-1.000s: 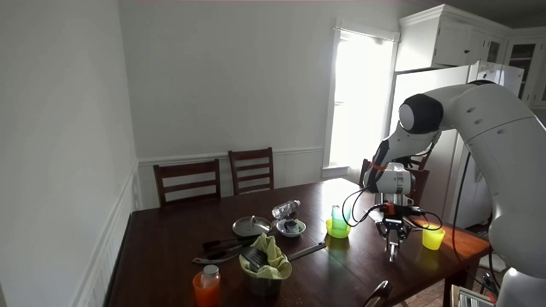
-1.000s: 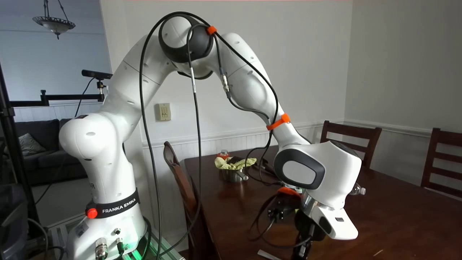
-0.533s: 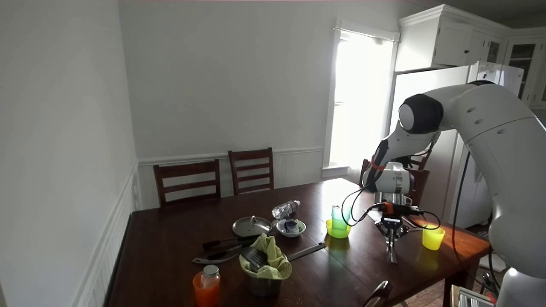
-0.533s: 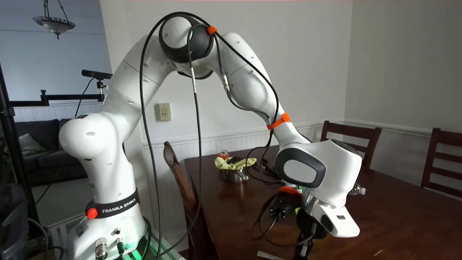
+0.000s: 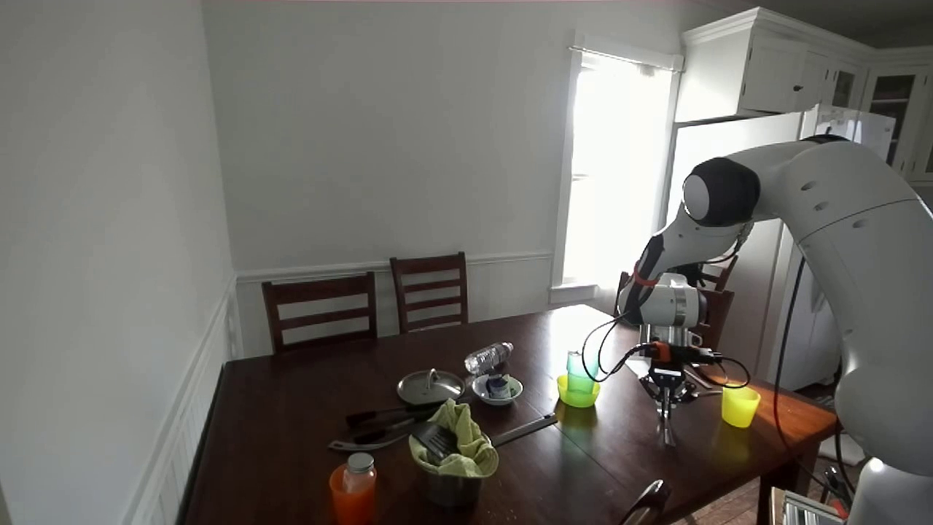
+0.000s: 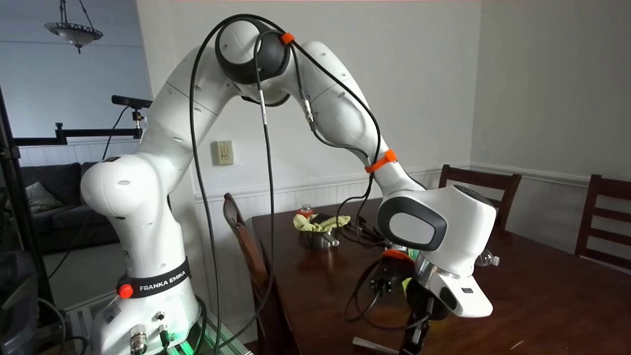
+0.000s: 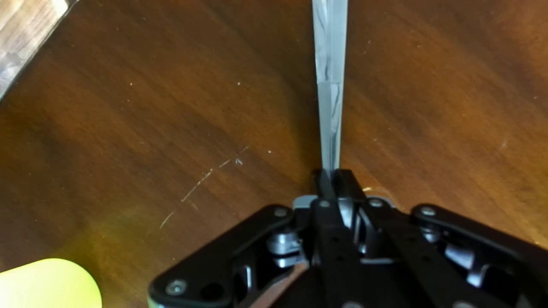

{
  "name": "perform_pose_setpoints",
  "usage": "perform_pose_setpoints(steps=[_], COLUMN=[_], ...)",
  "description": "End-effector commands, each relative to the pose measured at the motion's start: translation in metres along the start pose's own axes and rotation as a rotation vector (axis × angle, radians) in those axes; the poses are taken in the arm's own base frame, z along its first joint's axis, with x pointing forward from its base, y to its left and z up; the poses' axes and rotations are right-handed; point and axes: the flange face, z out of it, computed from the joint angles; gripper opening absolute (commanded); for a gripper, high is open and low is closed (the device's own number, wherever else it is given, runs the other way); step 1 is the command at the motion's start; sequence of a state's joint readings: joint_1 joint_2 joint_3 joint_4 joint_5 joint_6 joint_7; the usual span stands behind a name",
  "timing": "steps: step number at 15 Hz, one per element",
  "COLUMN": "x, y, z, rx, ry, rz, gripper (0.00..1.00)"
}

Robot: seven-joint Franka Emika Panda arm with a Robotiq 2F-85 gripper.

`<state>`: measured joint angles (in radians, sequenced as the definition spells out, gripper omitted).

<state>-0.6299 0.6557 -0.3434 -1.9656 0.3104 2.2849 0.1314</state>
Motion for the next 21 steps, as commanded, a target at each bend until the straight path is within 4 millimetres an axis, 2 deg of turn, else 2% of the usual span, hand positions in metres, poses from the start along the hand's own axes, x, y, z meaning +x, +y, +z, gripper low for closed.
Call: perform_pose_setpoints(steps=[1, 8, 13, 16, 21], x=[-0.001, -0.018, -0.024, -0.024, -0.018], y=[-0.003, -0.025, -0.047, -0.063, -0.085], z=[-0.038, -0.129, -0.18, -0.196, -0.198], rx=[0.02, 0.039, 0.094, 0.155, 0.229], ry=[0.008, 0.062, 0.093, 0.063, 0.011], rz=[0.004, -0.021, 0.002, 0.063, 0.149], gripper=[0.02, 0.02, 0.02, 0.02, 0.02])
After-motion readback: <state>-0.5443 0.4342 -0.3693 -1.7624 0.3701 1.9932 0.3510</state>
